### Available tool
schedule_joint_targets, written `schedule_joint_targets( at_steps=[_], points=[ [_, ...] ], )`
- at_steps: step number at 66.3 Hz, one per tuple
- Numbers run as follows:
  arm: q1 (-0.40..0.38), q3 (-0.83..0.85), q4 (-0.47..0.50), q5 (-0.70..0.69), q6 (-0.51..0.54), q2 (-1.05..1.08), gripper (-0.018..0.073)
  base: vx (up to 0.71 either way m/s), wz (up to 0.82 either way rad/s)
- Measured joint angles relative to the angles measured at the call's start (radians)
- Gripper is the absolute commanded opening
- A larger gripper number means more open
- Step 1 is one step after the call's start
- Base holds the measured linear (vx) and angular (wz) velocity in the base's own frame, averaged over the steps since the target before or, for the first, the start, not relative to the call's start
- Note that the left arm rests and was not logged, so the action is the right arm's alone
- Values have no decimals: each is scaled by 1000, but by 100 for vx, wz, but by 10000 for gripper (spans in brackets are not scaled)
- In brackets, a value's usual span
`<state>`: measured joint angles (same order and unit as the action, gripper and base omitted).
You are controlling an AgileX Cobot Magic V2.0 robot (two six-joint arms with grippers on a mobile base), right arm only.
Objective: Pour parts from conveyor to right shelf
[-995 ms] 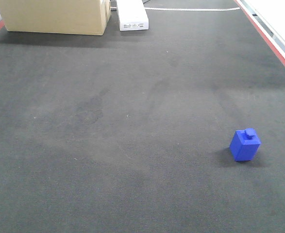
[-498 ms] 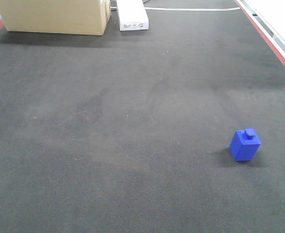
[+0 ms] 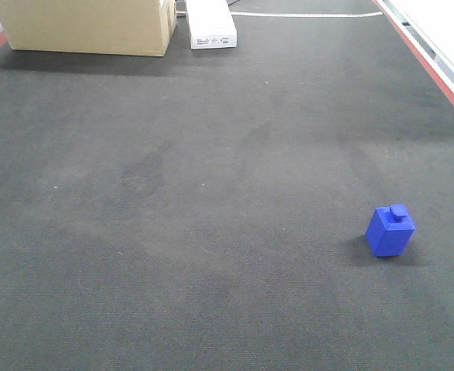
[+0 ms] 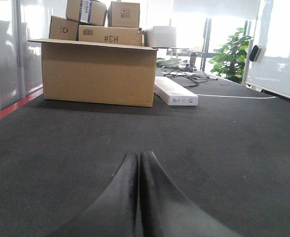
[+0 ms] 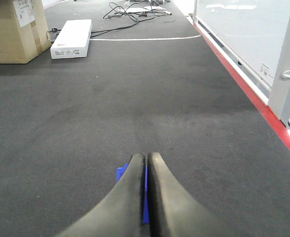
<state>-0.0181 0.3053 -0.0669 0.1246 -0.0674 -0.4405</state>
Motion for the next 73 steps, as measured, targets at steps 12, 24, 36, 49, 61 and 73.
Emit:
schedule_joint_targets(
  at_steps=[12,24,36,49,61,73],
  points=[
    [0,0,0,25,1,-3,29,0,0],
    [32,9,-1,47,19,-63,171,0,0],
    [75,92,-1,112,23,-174,372,0,0],
    [78,211,0,168,23,-328,507,0,0],
    [78,367,0,253,24,-488,527,0,0],
    [78,568,0,474,24,-701,527,0,0]
  ],
)
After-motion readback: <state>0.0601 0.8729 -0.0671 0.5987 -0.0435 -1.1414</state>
